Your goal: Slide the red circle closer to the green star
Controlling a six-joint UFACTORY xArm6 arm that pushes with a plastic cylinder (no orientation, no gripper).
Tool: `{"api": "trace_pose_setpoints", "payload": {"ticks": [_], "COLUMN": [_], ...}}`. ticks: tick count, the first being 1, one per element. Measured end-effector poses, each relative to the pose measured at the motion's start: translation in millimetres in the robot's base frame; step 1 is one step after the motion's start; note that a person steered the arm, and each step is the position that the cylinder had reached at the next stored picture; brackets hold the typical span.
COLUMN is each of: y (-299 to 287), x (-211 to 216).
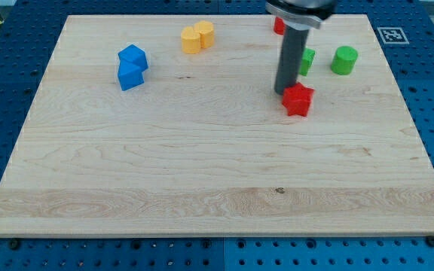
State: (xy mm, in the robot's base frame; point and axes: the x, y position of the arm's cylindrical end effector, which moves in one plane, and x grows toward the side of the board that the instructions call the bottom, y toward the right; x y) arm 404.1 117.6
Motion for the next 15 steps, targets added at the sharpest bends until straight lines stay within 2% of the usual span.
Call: {"api": "trace_pose_setpoints", "payload": {"ticks": [1, 2, 3, 4, 10, 11, 13, 15], "y": [24.8, 26.6, -1.3, -43.2, -44.7, -33.1, 24.1, 41.0], "x": [34.6, 42.7, 38.1, 13.6, -194.3, -210.3, -212.0, -211.8]}}
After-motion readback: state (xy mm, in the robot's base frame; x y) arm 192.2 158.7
